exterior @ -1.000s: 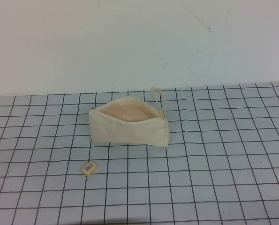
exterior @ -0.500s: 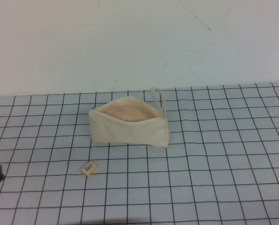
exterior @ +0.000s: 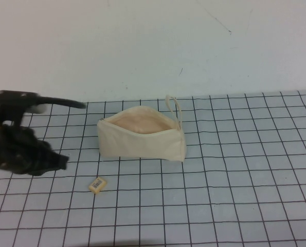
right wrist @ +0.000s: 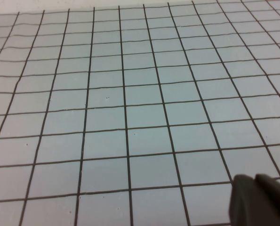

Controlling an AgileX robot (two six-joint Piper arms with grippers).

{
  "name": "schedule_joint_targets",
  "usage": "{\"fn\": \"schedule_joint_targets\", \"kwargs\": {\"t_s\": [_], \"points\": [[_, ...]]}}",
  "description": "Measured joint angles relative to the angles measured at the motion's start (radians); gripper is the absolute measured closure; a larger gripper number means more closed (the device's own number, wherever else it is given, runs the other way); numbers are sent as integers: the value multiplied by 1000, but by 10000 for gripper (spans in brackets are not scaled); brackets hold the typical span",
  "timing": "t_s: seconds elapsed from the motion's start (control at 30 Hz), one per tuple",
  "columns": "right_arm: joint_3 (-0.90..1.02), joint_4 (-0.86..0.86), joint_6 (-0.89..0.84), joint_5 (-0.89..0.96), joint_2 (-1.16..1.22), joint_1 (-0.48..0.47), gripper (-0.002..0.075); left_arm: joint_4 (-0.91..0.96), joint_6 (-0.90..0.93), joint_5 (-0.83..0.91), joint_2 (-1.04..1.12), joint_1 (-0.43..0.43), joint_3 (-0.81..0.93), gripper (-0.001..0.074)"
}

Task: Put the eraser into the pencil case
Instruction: Pick up the eraser from the table

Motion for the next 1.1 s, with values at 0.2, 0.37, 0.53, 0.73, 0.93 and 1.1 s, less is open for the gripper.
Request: {"fn": "schedule_joint_targets", "kwargs": {"t_s": [0.2, 0.37, 0.53, 0.73, 0.93, 1.1], "points": [[0, 0, 0, 0, 0, 0, 727, 88, -21, -14, 177, -111, -110, 732], [0, 0, 0, 0, 0, 0, 727, 226, -58, -5, 301, -194, -191, 552], [0, 0, 0, 0, 0, 0, 727, 268, -69, 2, 412, -218, -247, 239], [0, 0, 2, 0, 0, 0, 727, 316, -70, 6, 520, -220, -304, 253], [0, 0, 4, 0, 0, 0, 727, 330, -71, 10, 568, -221, -323, 444], [0, 0, 4, 0, 0, 0, 727, 339, -85, 32, 574, -221, -338, 545]]}}
